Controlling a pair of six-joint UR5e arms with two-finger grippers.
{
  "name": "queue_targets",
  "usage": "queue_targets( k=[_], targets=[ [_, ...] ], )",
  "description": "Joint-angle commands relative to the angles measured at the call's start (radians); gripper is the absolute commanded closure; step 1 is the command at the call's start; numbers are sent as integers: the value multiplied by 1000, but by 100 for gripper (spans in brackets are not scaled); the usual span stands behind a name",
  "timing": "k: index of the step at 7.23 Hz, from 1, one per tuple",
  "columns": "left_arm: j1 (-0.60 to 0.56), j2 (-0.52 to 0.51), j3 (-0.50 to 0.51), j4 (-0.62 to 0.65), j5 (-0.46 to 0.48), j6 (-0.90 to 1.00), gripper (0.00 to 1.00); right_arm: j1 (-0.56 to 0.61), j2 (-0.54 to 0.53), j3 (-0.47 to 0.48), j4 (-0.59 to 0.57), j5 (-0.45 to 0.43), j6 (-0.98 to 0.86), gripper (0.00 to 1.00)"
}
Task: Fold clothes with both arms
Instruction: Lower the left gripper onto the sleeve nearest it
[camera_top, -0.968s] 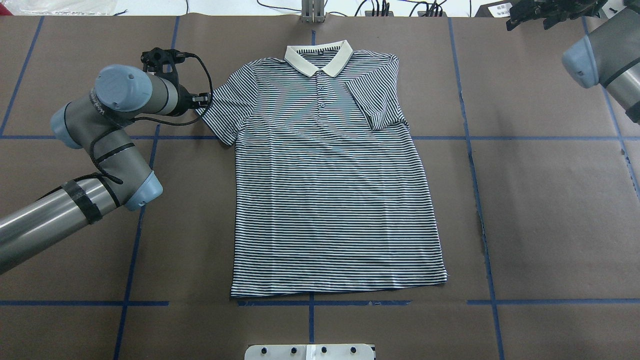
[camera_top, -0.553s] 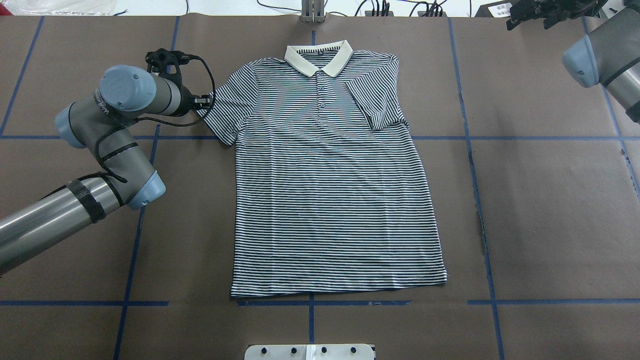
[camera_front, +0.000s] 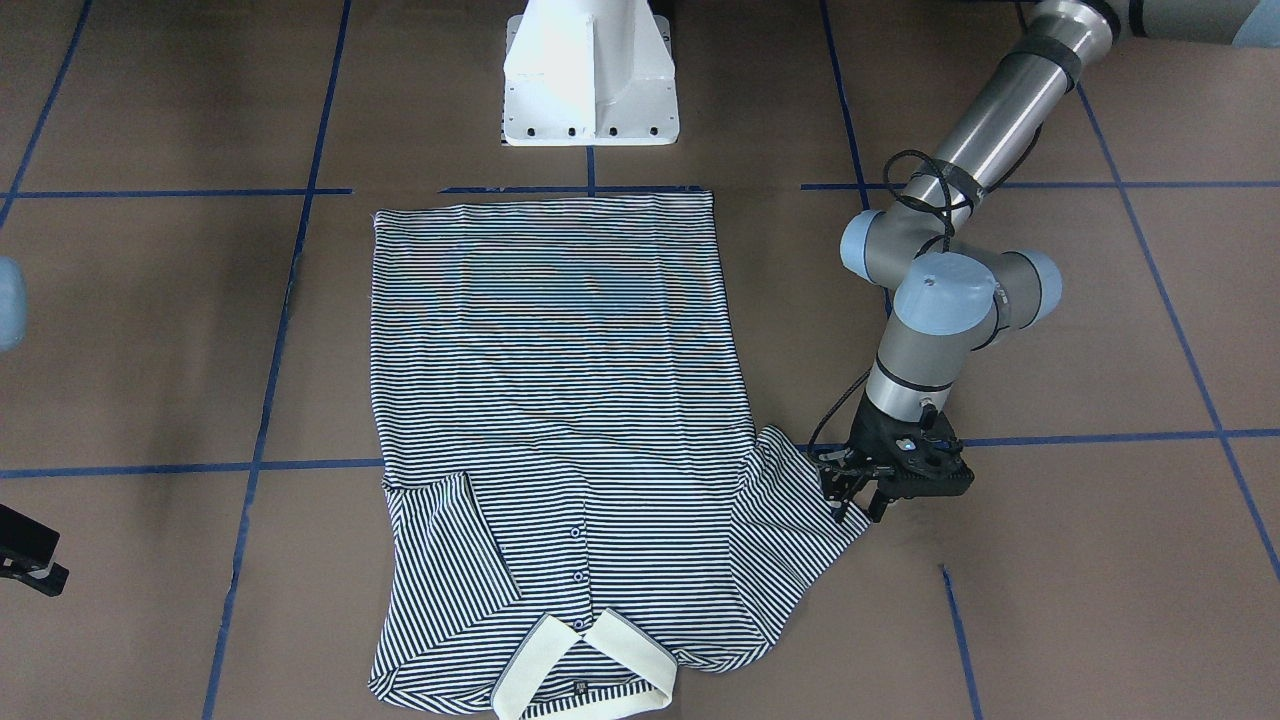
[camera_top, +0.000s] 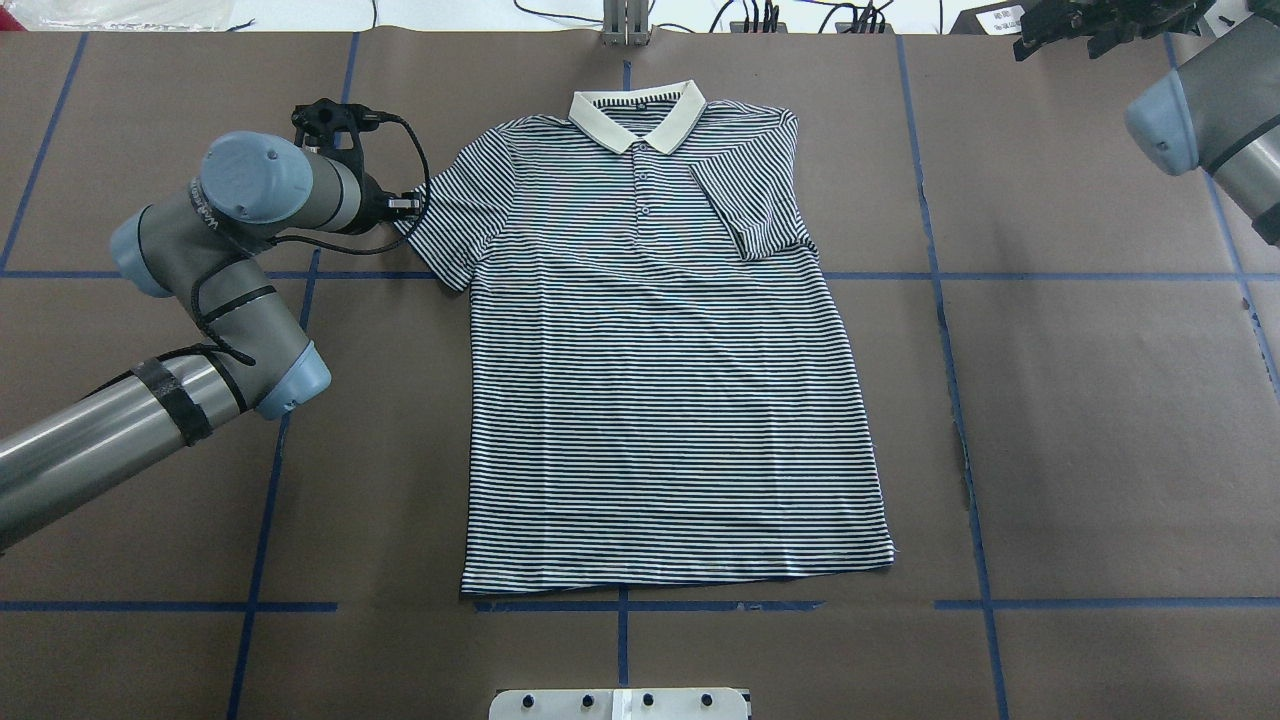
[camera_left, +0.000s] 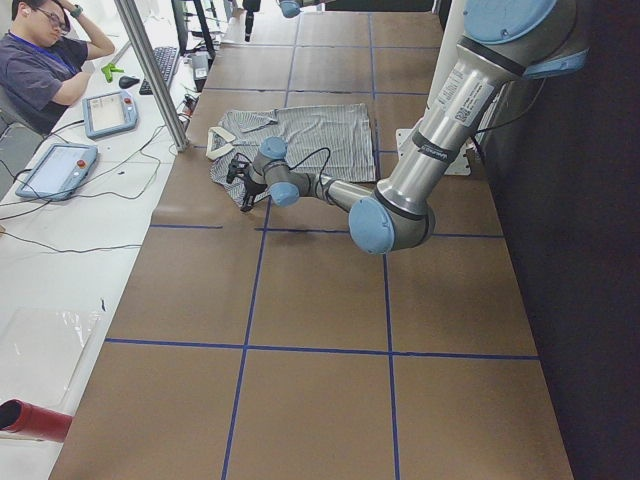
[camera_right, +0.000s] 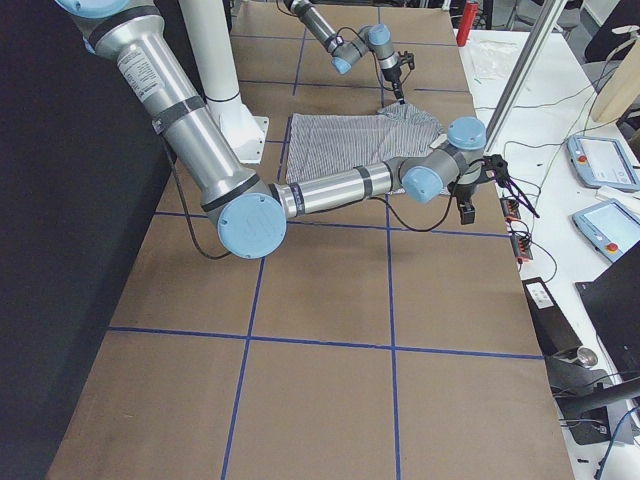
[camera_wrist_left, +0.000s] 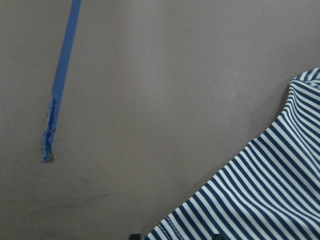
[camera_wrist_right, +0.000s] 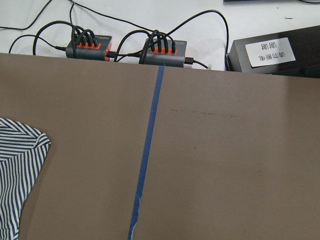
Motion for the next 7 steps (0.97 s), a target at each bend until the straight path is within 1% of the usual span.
queue_targets(
  k=[1, 3, 4, 6, 7],
  targets=[
    [0, -2, -1, -4, -1, 5, 100, 0, 0, 0, 0, 0, 0, 0],
    [0, -27, -15, 8, -1, 4, 100, 0, 0, 0, 0, 0, 0, 0],
    [0, -50, -22, 36, -2, -4, 100, 0, 0, 0, 0, 0, 0, 0],
    [0, -182, -56, 306, -1, -49, 100, 0, 0, 0, 0, -2, 2, 0],
    [11, -251, -55, 406, 10, -82, 100, -2, 0, 0, 0, -2, 5, 0]
  ],
)
